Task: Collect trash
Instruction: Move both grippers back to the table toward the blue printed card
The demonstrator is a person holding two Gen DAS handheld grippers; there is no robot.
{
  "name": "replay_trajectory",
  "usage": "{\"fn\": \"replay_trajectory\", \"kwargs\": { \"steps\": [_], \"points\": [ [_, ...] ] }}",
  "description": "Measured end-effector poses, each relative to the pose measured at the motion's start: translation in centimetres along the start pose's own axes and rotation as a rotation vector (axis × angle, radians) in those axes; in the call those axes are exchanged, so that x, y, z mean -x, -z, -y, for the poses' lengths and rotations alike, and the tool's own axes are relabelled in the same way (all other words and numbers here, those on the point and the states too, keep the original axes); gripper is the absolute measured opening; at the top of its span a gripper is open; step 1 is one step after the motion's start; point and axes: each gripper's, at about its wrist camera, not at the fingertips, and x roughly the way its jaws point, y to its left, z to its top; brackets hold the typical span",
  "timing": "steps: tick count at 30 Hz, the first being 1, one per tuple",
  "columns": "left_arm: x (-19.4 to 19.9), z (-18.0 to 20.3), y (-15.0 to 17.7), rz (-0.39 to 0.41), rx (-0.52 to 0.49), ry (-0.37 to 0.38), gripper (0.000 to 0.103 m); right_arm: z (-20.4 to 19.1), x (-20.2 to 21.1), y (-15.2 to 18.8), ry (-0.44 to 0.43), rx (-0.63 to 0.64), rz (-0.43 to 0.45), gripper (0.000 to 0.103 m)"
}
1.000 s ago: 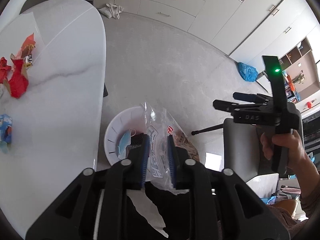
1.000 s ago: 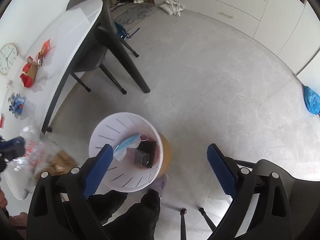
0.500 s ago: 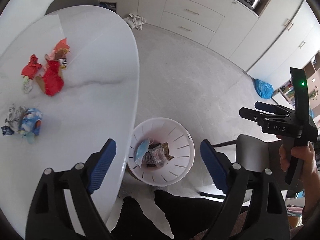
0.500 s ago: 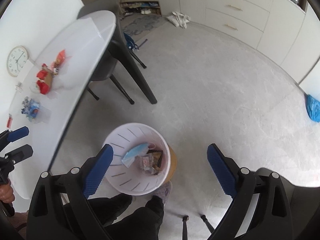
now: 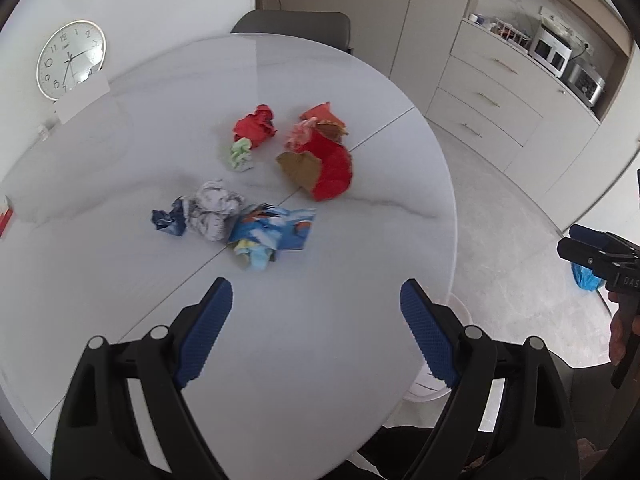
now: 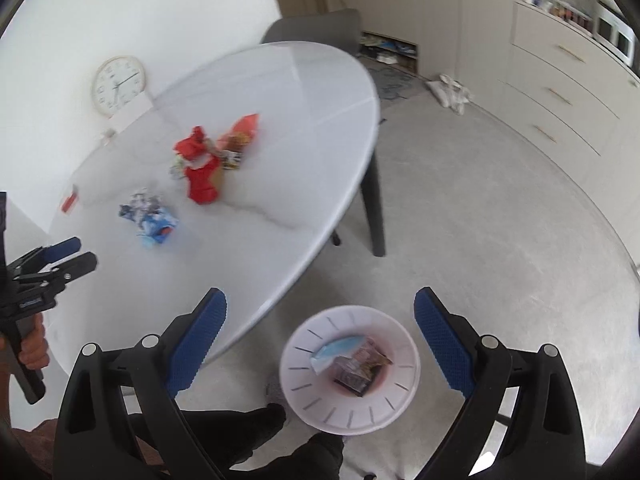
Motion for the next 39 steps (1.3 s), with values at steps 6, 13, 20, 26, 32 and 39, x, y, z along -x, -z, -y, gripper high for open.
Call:
{"fn": "replay_trajectory", "kwargs": {
  "steps": [6, 13, 20, 26, 32, 39],
  "points": [
    [-3.3, -3.6, 0.8, -0.035, 0.029, 0.042, 0.066, -6.0, -2.8, -2.9, -0.140, 0.058, -0.046, 0.094],
    [-8.4, -6.8, 1.1, -0.080, 0.094, 0.124, 0.047, -11.7, -8.2, -6.5, -0.235, 0.085, -0.153, 0.082],
    [-10.4, -7.1, 1.3, -0.076, 0.056, 0.185, 0.039, -13.8, -13.3, -7.8, -0.288, 0.019, -0.277, 0.065],
    [-10.8, -7.5, 0.6, -0.053, 0.056, 0.213, 0.034, -14.0, -16.1, -8.0, -0.379, -0.161, -0.363, 0.052],
    [-11.6, -7.6, 0.2, -0.057, 0.042, 0.242, 0.030, -14.4, -17.8, -8.0, -0.396, -0.249, -0.417, 0.042],
    [-12.3, -7.5, -0.1, -0.067, 0.040, 0.258, 0.021, -13.8, -19.8, -7.3, -0.443, -0.347, -0.469, 0.022]
  ]
}}
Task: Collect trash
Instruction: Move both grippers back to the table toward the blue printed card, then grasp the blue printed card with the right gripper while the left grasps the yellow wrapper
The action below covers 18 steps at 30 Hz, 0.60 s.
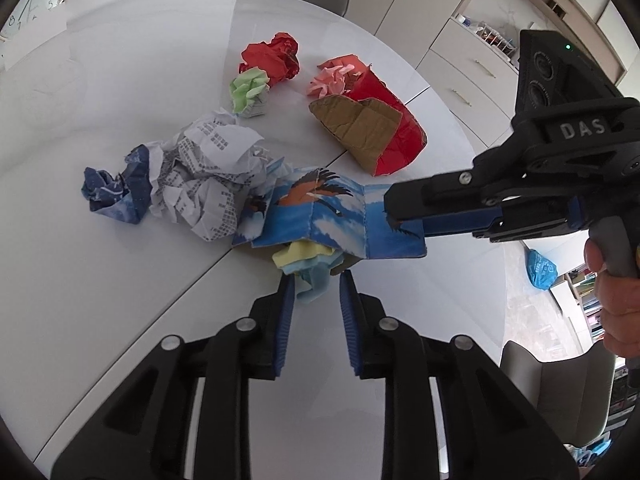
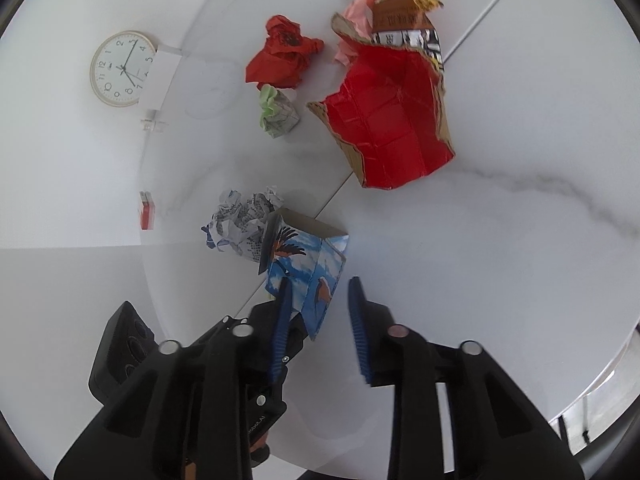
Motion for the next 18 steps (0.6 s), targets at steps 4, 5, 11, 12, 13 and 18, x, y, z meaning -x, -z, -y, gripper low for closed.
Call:
{"fn": "replay_trajectory", "kwargs": {
  "steps": [4, 5, 11, 12, 13, 18],
  "points": [
    [-0.40, 0.00, -0.23, -0.004, -0.009, -0.004, 0.015, 0.79, -0.24, -0.08, -0.032, -0.041, -0.001, 0.008],
    [-0.45, 0.00, -0.26, -0.005, -0.008, -0.002, 0.014, 0.91, -0.29, -0.15, -0.038, -0.046, 0.000, 0.007],
    [-0.36, 0.37, -0.26, 0.003, -0.021, 0.008, 0.009, 1.15, -0.36, -0.09, -0.059, -0.061, 0.011, 0.004],
    [-0.30, 0.46, -0.24, 0.005, -0.022, 0.009, 0.008, 1.13, -0.40, -0.09, -0.062, -0.062, 0.014, 0.003],
    [-0.24, 0.58, -0.23, 0.007, -0.025, 0.009, 0.008, 1.05, -0.32, -0.09, -0.065, -0.064, 0.021, 0.003],
    [0.49, 0.93, 0.01, 0.016, -0.029, 0.011, 0.007, 1.07, 0.34, 0.06, -0.065, -0.069, 0.057, 0.003]
  ]
}}
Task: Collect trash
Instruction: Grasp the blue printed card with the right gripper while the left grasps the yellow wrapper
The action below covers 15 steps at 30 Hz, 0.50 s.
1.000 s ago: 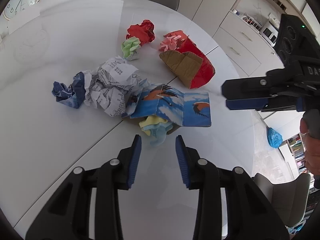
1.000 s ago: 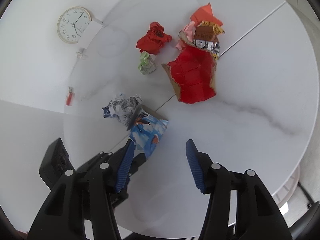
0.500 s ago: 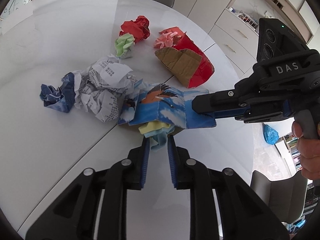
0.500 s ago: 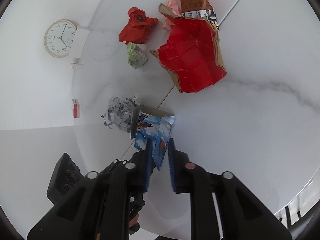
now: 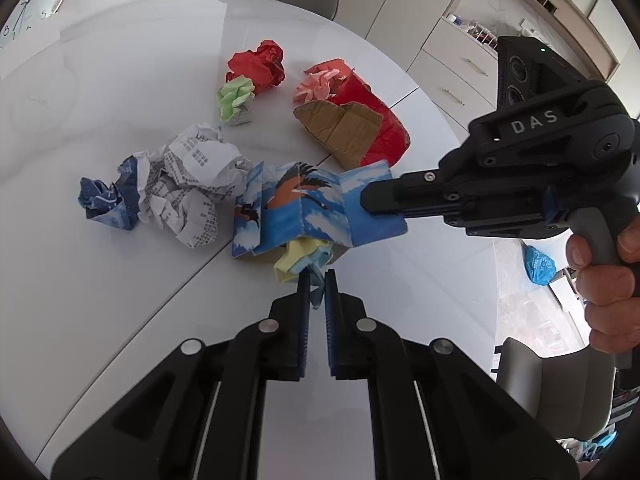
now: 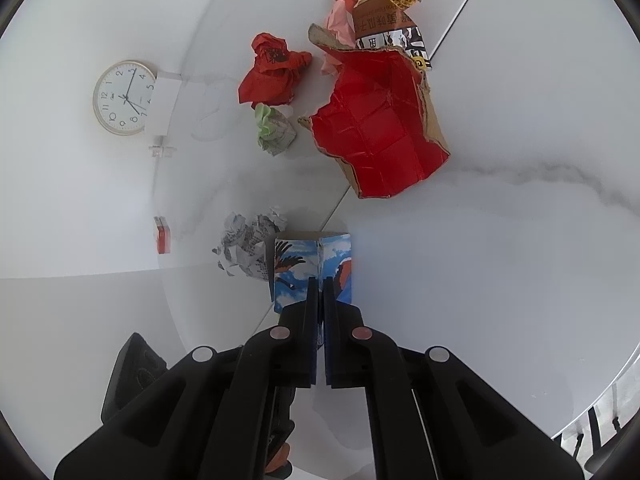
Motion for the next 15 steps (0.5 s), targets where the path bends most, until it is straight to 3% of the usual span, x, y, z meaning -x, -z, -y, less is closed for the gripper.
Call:
{"fn": "replay_trajectory", "kwargs": {
  "steps": [15],
  "points": [
    [3.3, 2.1, 1.5, 0.012, -0.045, 0.006, 0.006, -0.5, 1.7, 0.3, -0.017, 0.008, 0.069, 0.003]
  ]
}}
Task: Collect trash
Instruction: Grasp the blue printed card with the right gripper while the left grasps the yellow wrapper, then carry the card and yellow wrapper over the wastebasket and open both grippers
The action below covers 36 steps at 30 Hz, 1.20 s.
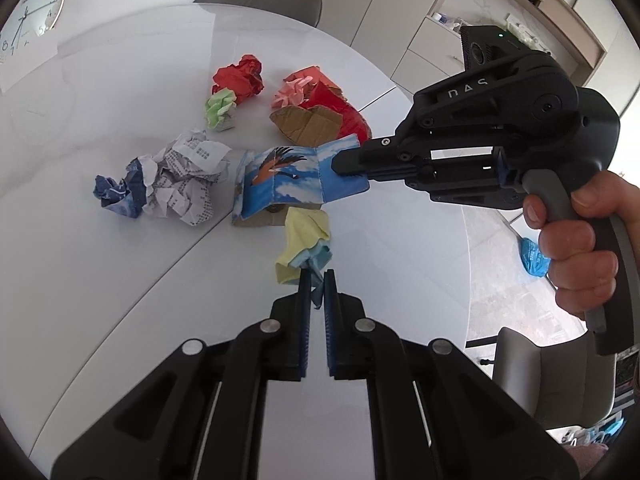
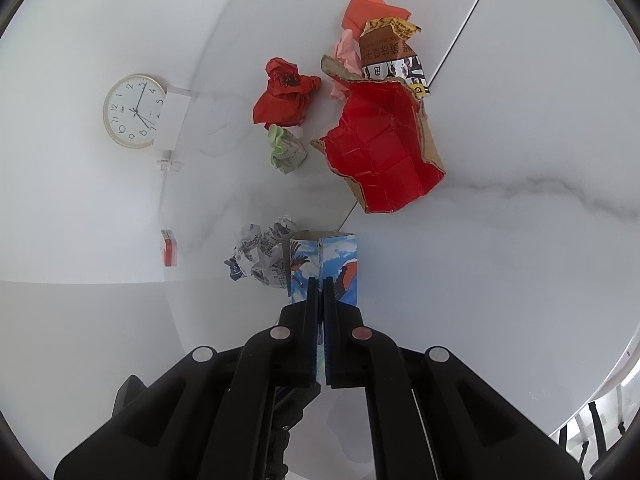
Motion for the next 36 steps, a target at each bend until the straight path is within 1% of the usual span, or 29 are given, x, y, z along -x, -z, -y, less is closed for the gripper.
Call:
{"fn": "replay_trajectory", "kwargs": {
  "steps": [5, 7, 11, 12, 16, 18, 20, 22, 23, 24, 28, 31, 33, 34, 35, 36],
  "points": [
    [1.8, 0.7, 0.3, 0.000, -0.011, 0.005, 0.006, 0.1, 2.8, 0.7, -0.027, 0.007, 0.038, 0.003],
    [2.8, 1.3, 0.3, 0.001, -0.037, -0.001, 0.006, 0.0, 4.8, 1.2, -0.036, 0.026, 0.065, 0.003],
    [4.8, 2.8, 0.3, 0.000, -0.077, 0.004, 0.006, 0.5, 10.5, 3.2, -0.014, 0.081, 0.133, 0.003],
    [5.2, 3.2, 0.2, 0.000, -0.091, 0.005, 0.006, 0.7, 11.8, 3.8, -0.001, 0.092, 0.149, 0.003],
    [6.4, 5.4, -0.1, 0.005, -0.155, 0.006, 0.006, 2.6, 17.9, 7.2, 0.099, 0.120, 0.228, 0.003],
    [6.4, 6.5, -0.4, 0.008, -0.179, 0.016, 0.006, 4.3, 20.3, 9.1, 0.160, 0.114, 0.258, 0.003],
    [6.3, 7.5, -0.6, 0.008, -0.193, 0.025, 0.006, 5.9, 21.5, 10.5, 0.208, 0.105, 0.275, 0.003],
    [6.0, 8.7, -0.7, 0.002, -0.202, 0.043, 0.006, 7.8, 21.9, 11.9, 0.272, 0.100, 0.280, 0.003],
    [5.8, 9.2, -0.8, -0.003, -0.208, 0.049, 0.006, 8.8, 21.7, 12.3, 0.311, 0.098, 0.276, 0.003],
    [5.6, 9.9, -0.8, -0.007, -0.219, 0.054, 0.006, 9.7, 21.2, 12.5, 0.333, 0.097, 0.271, 0.003],
    [5.0, 12.2, -0.7, -0.026, -0.258, 0.064, 0.006, 14.8, 17.1, 12.5, 0.414, 0.084, 0.203, 0.003],
    [4.4, 13.4, -0.4, -0.053, -0.265, 0.067, 0.006, 18.4, 13.2, 11.9, 0.430, 0.054, 0.137, 0.004],
    [4.0, 14.1, -0.1, -0.071, -0.262, 0.069, 0.006, 19.9, 11.2, 11.7, 0.435, 0.041, 0.105, 0.009],
    [3.8, 14.4, 0.1, -0.078, -0.261, 0.068, 0.006, 20.9, 10.1, 11.5, 0.437, 0.034, 0.085, 0.026],
    [3.6, 14.6, 0.2, -0.083, -0.260, 0.067, 0.006, 21.4, 9.5, 11.4, 0.436, 0.022, 0.068, 0.051],
    [3.5, 14.9, 0.4, -0.089, -0.259, 0.065, 0.006, 22.1, 9.0, 11.3, 0.442, 0.006, 0.054, 0.059]
  ]
}}
